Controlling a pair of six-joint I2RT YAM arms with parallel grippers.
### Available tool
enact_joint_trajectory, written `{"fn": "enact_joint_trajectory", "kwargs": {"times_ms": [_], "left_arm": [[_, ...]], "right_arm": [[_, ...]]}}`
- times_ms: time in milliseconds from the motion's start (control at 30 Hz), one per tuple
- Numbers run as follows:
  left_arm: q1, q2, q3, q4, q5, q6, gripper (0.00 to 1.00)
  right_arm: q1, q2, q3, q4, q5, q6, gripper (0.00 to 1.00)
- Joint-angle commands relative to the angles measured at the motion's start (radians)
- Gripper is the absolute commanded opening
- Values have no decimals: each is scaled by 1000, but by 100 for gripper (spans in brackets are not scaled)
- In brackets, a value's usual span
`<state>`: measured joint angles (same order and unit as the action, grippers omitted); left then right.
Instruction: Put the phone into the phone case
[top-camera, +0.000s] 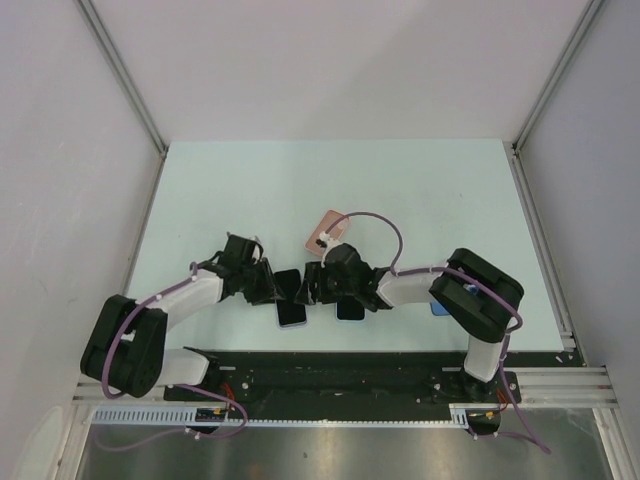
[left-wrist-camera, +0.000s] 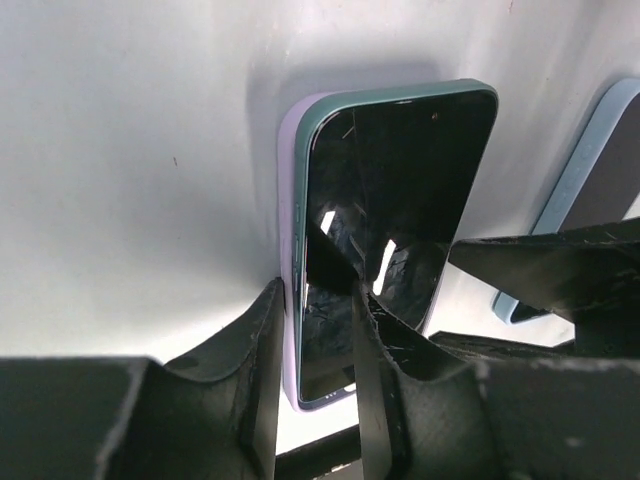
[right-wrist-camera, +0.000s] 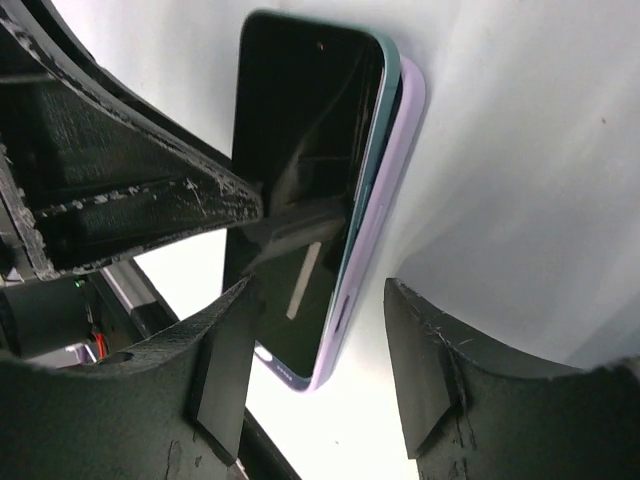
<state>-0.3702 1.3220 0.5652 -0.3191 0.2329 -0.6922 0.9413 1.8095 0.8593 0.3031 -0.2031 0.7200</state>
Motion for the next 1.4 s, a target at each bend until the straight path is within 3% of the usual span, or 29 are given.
{"fn": "enact_joint_trajectory", "kwargs": {"times_ms": [0,533,1100,1367], "left_arm": [[10,48,-65,81,95,-23,31],[34,59,-134,199,305,-67,28],[45,3,-142,215,339,-79,28],[45,-18,-136,178,303,-58,29]], "right_arm": [[4,66,6,65,70,19,58],[-53,129,4,481,-347,255,57],[-82,177,0,717,-482,377,55],[-102,174,-12,579,-427,309,49]]}}
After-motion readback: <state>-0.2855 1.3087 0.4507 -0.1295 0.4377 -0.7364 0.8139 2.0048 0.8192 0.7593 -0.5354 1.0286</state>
